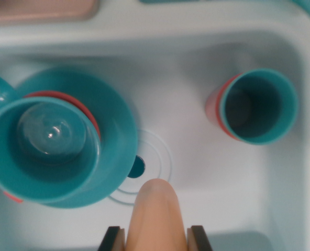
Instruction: Pick detergent from the sink
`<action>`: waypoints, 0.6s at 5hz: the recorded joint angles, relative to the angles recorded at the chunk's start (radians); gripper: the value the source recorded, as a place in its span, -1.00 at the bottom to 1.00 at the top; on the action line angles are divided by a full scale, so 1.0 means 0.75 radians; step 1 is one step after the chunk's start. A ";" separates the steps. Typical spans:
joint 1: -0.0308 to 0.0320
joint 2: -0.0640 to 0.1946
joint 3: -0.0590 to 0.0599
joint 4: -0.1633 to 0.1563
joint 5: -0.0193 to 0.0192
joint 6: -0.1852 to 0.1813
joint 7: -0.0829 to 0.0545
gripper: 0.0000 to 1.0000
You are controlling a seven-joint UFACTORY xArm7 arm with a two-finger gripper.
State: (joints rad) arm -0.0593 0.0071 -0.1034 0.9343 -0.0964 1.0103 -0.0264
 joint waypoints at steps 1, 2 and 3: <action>0.0010 -0.019 0.001 0.040 0.0006 0.059 -0.003 1.00; 0.0010 -0.019 0.001 0.040 0.0006 0.059 -0.003 1.00; 0.0020 -0.038 0.002 0.080 0.0012 0.118 -0.006 1.00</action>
State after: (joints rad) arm -0.0578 -0.0217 -0.1021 0.9944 -0.0955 1.0990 -0.0312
